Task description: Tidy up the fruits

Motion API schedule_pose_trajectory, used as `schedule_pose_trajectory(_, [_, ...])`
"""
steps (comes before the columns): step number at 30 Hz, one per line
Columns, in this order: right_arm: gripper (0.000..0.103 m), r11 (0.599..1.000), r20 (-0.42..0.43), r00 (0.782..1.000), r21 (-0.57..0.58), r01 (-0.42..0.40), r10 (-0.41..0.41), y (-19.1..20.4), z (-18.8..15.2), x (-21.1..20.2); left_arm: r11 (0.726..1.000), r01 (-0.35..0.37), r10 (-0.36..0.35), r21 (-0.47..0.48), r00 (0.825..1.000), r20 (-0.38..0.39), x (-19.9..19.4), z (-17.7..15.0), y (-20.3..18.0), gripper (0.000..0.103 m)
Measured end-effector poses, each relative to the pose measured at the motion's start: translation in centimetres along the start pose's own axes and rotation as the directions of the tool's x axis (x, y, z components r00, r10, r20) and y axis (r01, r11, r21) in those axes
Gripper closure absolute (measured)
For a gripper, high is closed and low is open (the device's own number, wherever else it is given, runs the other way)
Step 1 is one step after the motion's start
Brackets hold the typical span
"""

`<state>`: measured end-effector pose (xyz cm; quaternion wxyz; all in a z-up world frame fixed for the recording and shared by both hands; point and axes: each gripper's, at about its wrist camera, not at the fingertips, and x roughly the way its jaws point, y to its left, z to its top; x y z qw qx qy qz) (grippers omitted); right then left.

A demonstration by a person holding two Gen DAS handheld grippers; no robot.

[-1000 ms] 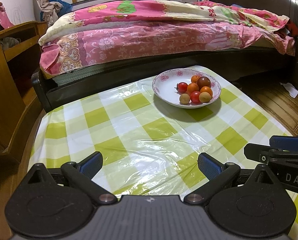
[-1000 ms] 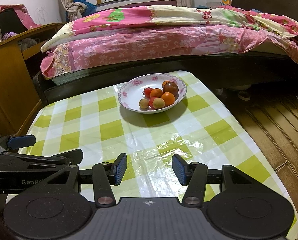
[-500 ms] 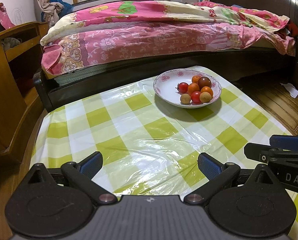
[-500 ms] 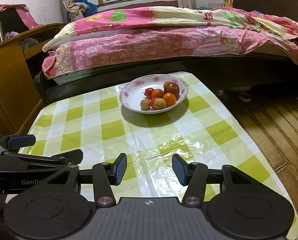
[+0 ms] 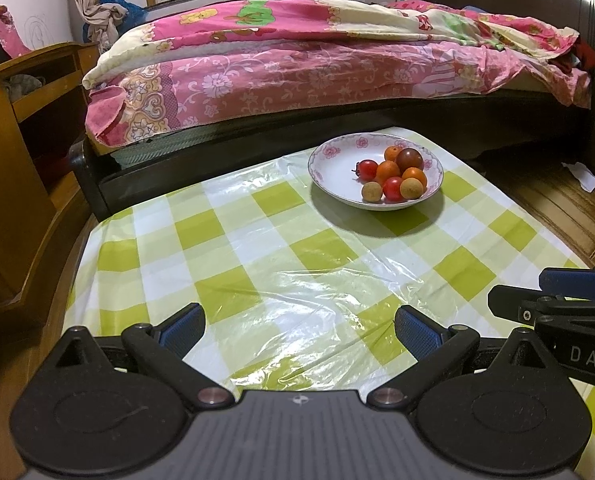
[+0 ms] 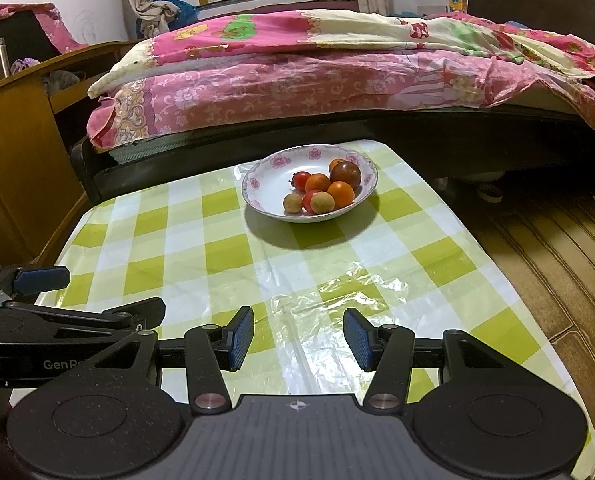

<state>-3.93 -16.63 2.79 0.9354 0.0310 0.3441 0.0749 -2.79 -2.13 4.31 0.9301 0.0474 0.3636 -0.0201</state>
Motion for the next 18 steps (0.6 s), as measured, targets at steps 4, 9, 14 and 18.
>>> schedule_pose_trajectory(4, [0.055, 1.000, 0.001, 1.000, -0.002, -0.002, 0.002, -0.08, -0.01, -0.06, 1.000, -0.002, 0.002, 0.001, 1.000, 0.002, -0.05, 0.01, -0.13, 0.000])
schedule_pose_trajectory(9, [0.055, 1.000, 0.001, 1.000, -0.002, -0.002, 0.002, -0.03, -0.02, -0.09, 1.000, -0.001, 0.001, 0.002, 1.000, 0.002, -0.05, 0.01, -0.11, 0.000])
schedule_pose_trajectory(14, [0.055, 1.000, 0.002, 1.000, -0.002, -0.002, 0.002, -0.03, -0.04, -0.10, 1.000, -0.004, 0.004, 0.003, 1.000, 0.004, -0.14, 0.01, -0.12, 0.000])
schedule_pose_trajectory(18, [0.055, 1.000, 0.003, 1.000, -0.002, -0.002, 0.002, -0.01, -0.01, -0.11, 1.000, -0.007, 0.007, 0.004, 1.000, 0.011, -0.29, 0.06, -0.17, 0.000])
